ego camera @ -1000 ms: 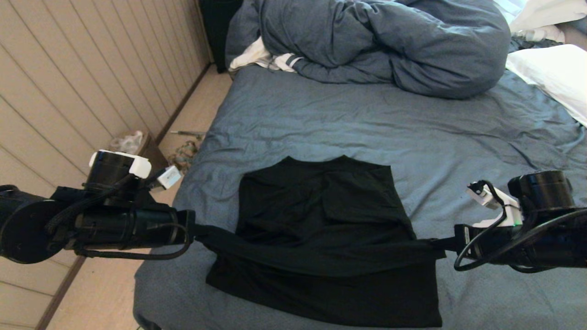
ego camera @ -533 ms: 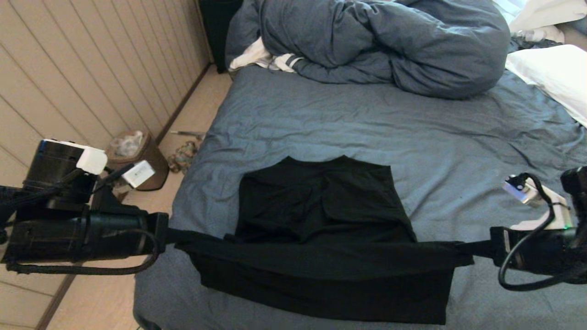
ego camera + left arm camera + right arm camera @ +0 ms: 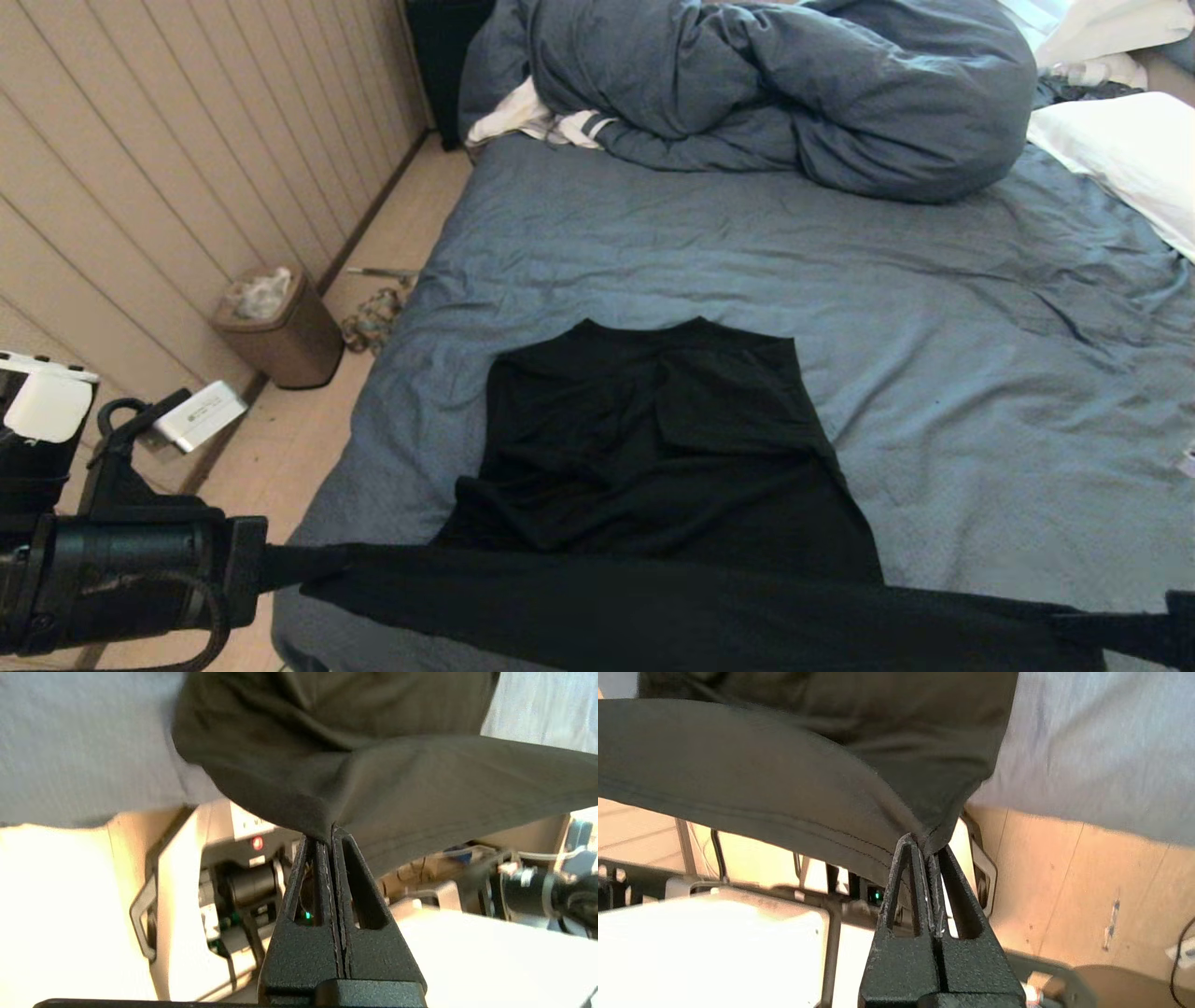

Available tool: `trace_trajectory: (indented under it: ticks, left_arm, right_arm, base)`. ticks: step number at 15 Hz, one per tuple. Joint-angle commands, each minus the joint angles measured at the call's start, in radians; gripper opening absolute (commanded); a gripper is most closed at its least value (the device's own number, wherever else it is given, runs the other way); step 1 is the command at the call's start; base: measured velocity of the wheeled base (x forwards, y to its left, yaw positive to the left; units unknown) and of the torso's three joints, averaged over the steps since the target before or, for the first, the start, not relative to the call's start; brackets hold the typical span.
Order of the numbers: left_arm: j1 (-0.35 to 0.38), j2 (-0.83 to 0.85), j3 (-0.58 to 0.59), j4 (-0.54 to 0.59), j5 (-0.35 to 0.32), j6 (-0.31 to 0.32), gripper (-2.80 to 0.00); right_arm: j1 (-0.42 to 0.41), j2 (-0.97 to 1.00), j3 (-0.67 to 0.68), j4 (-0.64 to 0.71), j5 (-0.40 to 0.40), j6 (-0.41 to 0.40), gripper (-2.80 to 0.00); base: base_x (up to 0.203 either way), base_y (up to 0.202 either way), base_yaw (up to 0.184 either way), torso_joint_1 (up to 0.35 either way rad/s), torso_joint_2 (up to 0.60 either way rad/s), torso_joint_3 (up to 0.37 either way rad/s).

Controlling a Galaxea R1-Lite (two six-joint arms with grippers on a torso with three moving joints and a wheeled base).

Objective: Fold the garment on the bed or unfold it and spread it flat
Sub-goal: Fold the black T-shirt

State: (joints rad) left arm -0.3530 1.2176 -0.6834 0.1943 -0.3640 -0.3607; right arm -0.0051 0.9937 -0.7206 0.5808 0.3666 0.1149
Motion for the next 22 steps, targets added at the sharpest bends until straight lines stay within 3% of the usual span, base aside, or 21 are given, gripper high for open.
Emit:
trace_trajectory:
  ticks: [1, 4, 10, 22]
  left_arm:
    - [-0.018, -0.031, 0.007, 0.013, -0.003, -0.004, -2.8]
    - [-0.069, -0.053, -0.027, 0.089, -0.003, -0.017, -2.8]
    - [-0.097, -0.125, -0.077, 0.284, -0.003, -0.018, -2.8]
    - [-0.172, -0.147, -0.113, 0.434, -0.007, -0.026, -2.8]
  right_arm:
    - [0.005, -0.049, 0.001, 0.023, 0.002, 0.0, -2.8]
    - [0.007, -0.071, -0.027, 0.11, 0.0, -0.006, -2.8]
    - [0.085, -0.133, -0.107, 0.356, -0.004, -0.01, -2.8]
    - [0.112, -0.205, -0.166, 0.559, -0.032, -0.021, -2.8]
  base:
    - [0.0, 0.0, 0.0, 0.0, 0.0, 0.0]
    - [0.0, 0.0, 0.0, 0.0, 0.0, 0.0]
    - [0.0, 0.0, 0.0, 0.0, 0.0, 0.0]
    - [0.0, 0.0, 0.0, 0.0, 0.0, 0.0]
